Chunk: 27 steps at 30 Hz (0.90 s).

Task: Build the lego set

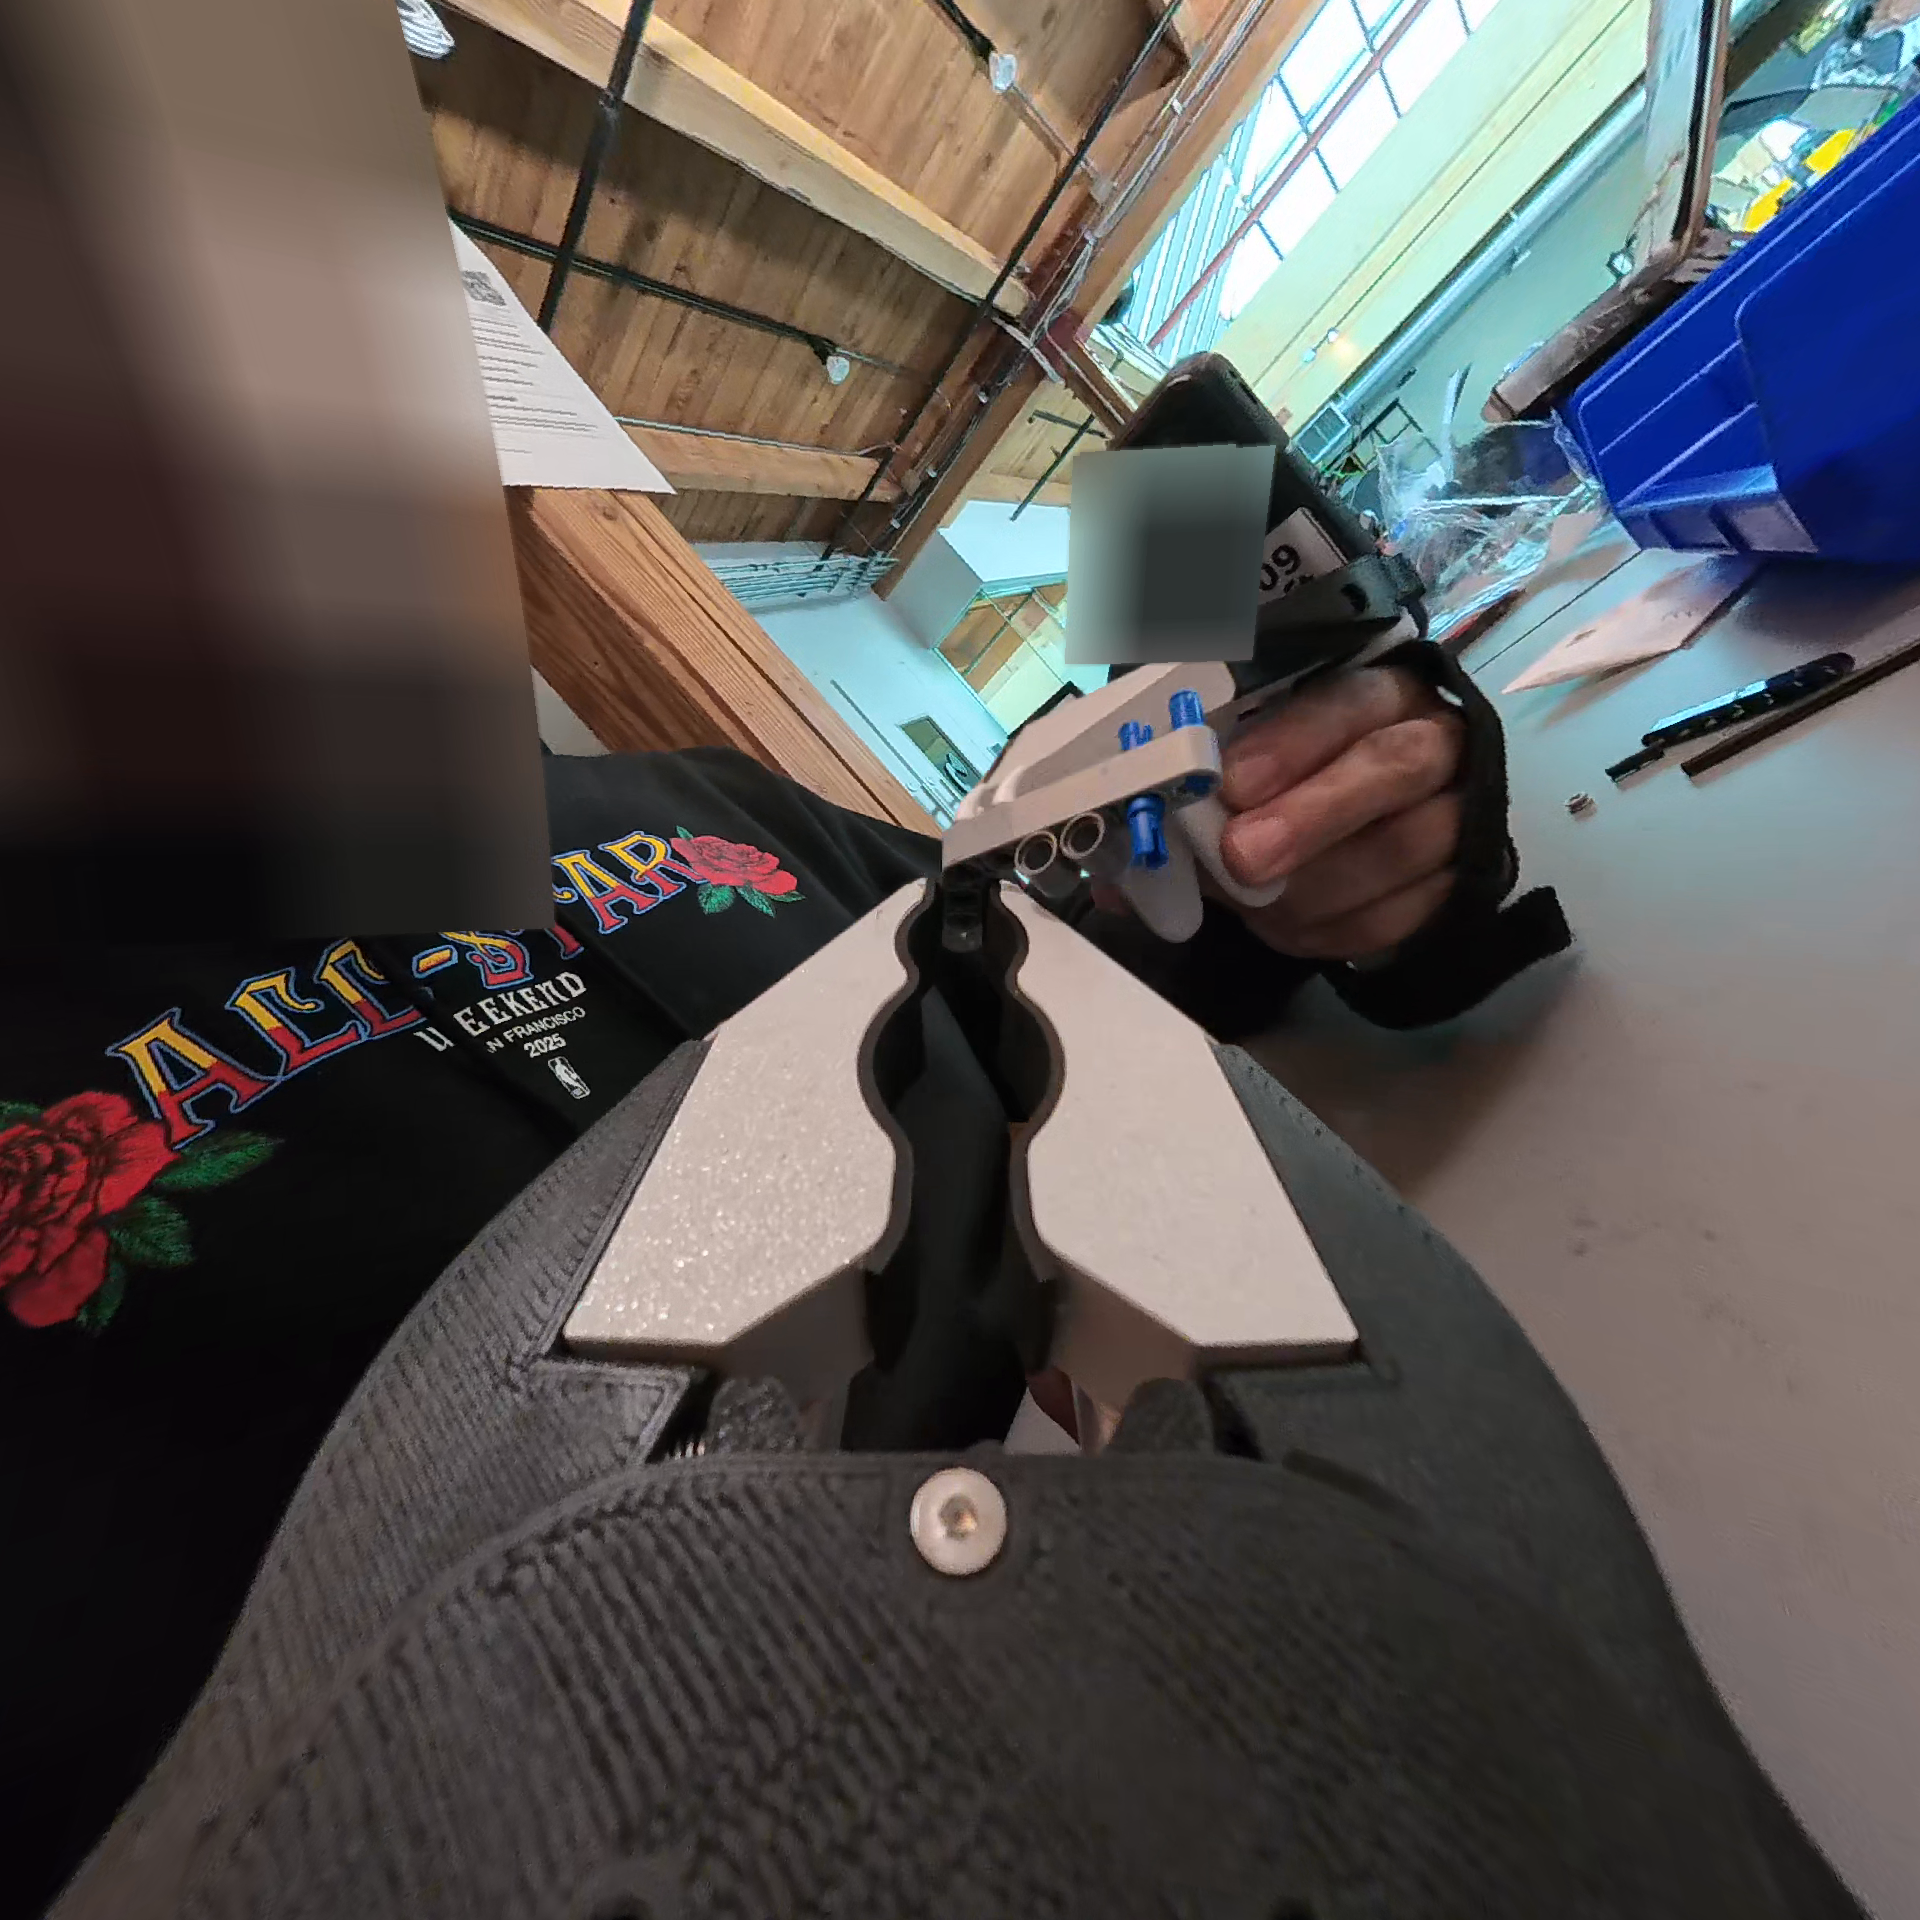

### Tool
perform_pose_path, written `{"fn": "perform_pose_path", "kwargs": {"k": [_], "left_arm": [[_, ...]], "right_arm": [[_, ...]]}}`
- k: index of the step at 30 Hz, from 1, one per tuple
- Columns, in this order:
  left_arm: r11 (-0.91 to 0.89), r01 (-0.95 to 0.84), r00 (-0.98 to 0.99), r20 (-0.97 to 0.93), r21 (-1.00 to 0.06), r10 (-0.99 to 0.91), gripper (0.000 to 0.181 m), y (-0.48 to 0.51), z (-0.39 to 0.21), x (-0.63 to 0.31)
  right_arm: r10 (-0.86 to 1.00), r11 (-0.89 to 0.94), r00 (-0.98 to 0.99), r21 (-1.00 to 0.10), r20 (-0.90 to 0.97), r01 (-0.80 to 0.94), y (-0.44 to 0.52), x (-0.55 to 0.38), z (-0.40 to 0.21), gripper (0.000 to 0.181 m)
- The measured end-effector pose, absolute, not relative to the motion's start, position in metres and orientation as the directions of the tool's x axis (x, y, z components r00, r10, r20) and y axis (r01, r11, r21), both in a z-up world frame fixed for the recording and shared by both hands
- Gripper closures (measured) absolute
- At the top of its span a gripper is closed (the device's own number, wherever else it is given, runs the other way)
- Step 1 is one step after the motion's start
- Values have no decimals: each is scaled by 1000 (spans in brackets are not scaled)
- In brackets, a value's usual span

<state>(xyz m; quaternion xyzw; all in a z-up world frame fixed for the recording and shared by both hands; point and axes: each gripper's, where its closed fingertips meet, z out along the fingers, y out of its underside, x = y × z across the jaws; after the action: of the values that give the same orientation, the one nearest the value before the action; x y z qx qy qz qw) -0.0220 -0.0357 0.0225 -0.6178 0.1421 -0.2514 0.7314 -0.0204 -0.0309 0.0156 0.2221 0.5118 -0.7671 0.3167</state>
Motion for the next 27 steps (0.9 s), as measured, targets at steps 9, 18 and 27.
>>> {"fn": "perform_pose_path", "kwargs": {"k": [9, 18, 27], "left_arm": [[93, 174, 832, 96, -980, -547, 181, -33, 19, -18], [69, 126, 849, 72, -990, -523, 181, -33, 15, -19], [26, 276, 817, 221, -961, -532, 181, -28, 17, -21]], "right_arm": [[-245, -250, -722, -678, -647, 692, -36, -17, 13, 175], [-229, -252, -717, -672, -658, 697, -36, -19, 12, 175], [-229, -264, -725, -675, -650, 689, -34, -19, 13, 175]]}}
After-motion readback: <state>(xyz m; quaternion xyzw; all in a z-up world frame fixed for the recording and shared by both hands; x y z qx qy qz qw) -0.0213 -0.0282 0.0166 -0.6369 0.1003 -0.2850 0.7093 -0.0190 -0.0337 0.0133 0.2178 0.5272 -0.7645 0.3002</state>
